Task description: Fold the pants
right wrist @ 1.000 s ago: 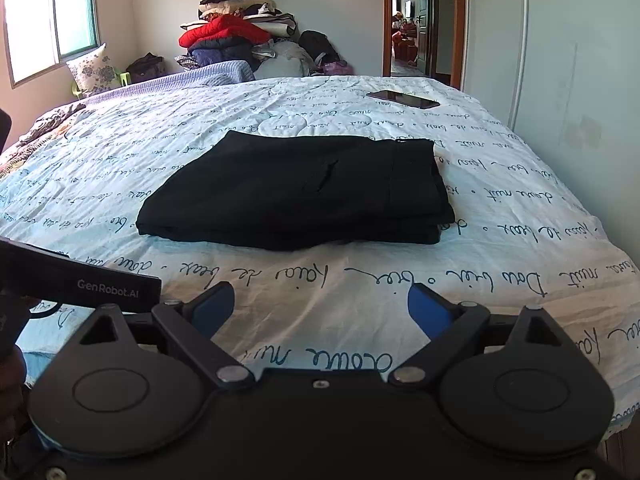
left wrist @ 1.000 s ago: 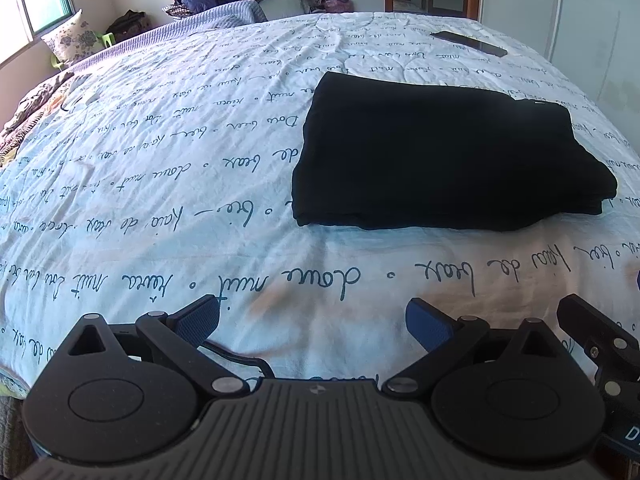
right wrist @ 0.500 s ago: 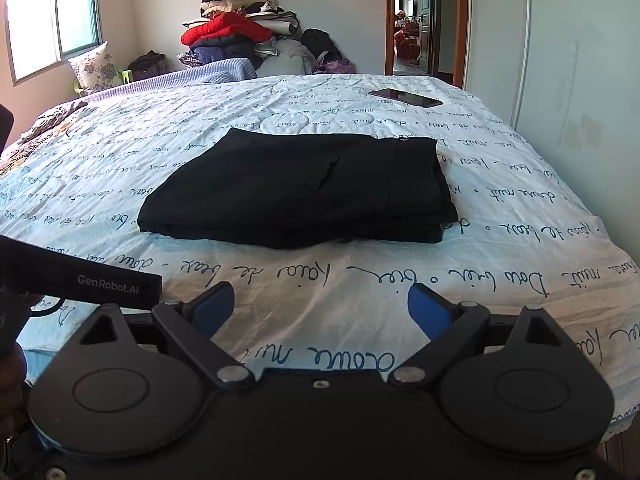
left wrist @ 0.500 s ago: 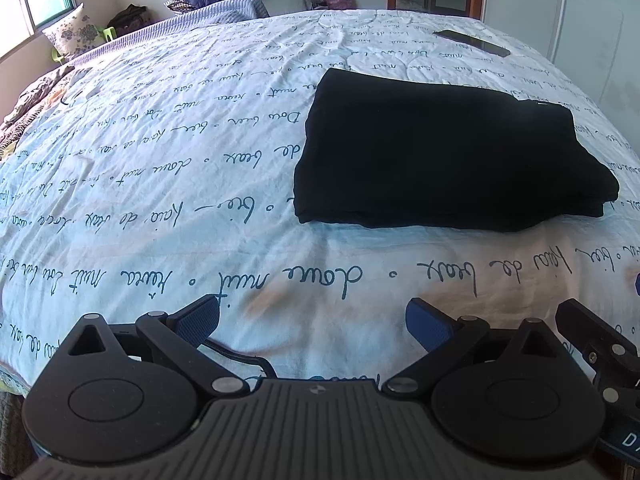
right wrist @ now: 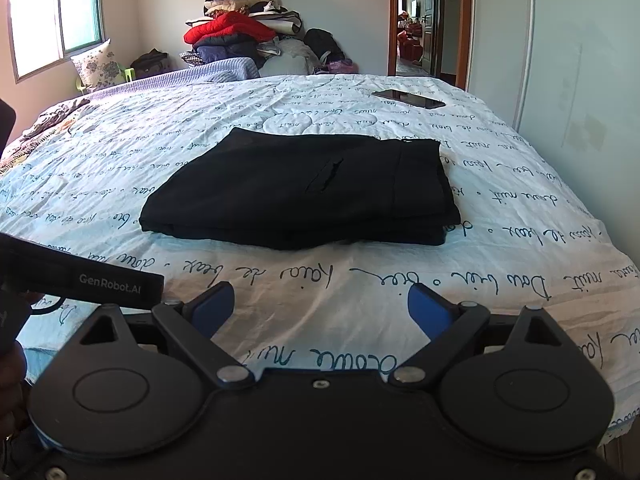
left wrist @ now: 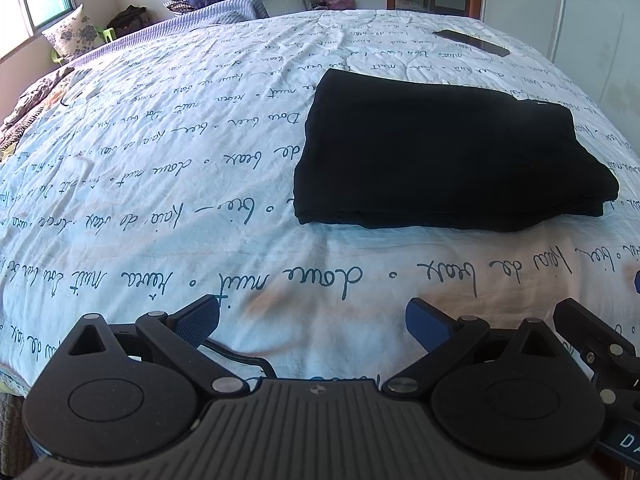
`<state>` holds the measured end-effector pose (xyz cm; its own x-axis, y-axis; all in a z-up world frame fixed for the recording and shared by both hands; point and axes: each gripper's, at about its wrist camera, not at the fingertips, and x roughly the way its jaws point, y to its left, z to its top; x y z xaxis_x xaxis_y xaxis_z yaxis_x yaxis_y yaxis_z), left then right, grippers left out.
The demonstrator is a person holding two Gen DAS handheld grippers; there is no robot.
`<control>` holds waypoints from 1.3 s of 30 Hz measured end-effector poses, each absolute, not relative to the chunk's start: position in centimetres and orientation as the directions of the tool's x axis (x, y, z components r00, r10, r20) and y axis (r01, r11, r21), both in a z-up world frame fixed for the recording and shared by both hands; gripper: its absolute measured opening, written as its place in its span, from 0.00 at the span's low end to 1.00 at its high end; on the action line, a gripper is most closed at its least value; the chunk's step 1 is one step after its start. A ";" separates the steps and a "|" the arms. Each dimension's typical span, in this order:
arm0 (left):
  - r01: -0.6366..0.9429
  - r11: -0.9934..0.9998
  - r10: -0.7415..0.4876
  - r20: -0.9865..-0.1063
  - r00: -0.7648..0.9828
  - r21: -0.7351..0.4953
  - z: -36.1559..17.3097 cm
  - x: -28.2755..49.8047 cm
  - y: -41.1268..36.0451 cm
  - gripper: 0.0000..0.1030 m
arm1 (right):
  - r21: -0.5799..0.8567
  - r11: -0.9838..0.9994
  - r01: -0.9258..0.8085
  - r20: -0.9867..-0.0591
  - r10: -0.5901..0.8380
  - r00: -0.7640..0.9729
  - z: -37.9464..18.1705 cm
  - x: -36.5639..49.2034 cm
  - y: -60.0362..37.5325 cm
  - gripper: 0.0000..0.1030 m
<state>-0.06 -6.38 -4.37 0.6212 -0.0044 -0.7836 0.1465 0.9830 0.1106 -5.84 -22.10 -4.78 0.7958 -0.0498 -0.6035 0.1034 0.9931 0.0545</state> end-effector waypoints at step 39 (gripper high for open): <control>-0.021 0.999 0.048 -0.695 0.718 0.047 -0.7 1.1 -1.0 0.97 | 0.083 0.992 -0.099 -0.490 0.127 0.862 -3.4 -5.6 -21.7 0.92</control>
<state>1.12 -0.99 -0.66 0.7176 0.0479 -0.6948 -0.0211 0.9987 0.0470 -5.64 -21.75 -3.35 0.8622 0.1267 -0.4904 -0.0985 0.9917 0.0830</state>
